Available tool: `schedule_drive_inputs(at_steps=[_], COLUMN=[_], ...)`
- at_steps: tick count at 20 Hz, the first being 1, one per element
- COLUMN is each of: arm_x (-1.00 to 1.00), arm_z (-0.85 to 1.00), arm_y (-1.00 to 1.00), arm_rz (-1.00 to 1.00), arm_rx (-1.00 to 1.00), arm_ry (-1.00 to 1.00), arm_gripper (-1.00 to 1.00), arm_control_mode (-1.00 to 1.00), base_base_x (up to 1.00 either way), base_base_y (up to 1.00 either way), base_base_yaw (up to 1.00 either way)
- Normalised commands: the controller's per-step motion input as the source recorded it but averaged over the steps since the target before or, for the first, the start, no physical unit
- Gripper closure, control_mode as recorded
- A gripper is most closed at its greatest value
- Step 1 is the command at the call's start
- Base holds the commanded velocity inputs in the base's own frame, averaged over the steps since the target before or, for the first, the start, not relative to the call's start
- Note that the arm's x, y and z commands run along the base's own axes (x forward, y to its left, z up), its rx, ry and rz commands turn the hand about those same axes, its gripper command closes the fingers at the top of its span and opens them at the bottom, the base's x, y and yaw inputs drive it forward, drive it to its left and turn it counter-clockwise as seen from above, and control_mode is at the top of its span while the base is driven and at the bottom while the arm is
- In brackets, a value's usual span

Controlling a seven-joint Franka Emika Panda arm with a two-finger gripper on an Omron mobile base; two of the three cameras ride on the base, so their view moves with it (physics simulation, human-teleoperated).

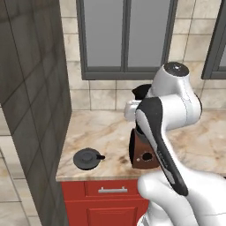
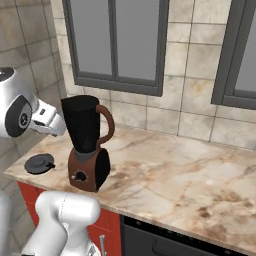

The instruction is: Grab the lemon wedge and garlic from the fridge, place them in the blender, close the lid, and turn on the blender to create a marinade.

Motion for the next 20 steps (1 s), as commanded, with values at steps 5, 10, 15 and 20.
schedule_drive_inputs(at_steps=[5,10,15,20], arm_x=[0.43,1.0,0.31,0.42], arm_z=[1.0,0.85,0.0,-0.66], arm_y=[-0.18,-0.58,-0.32,-0.16], arm_rz=[-0.16,-0.05,0.0,0.0], arm_rx=[-0.13,0.04,0.04,0.01], arm_ry=[-0.26,0.04,0.13,0.08], arm_gripper=[1.0,1.0,1.0,1.0], arm_control_mode=[-1.0,-1.0,-1.0,-1.0], base_base_x=[0.0,0.0,0.0,0.0], base_base_y=[0.0,0.0,0.0,0.0], base_base_yaw=[0.0,0.0,0.0,0.0])
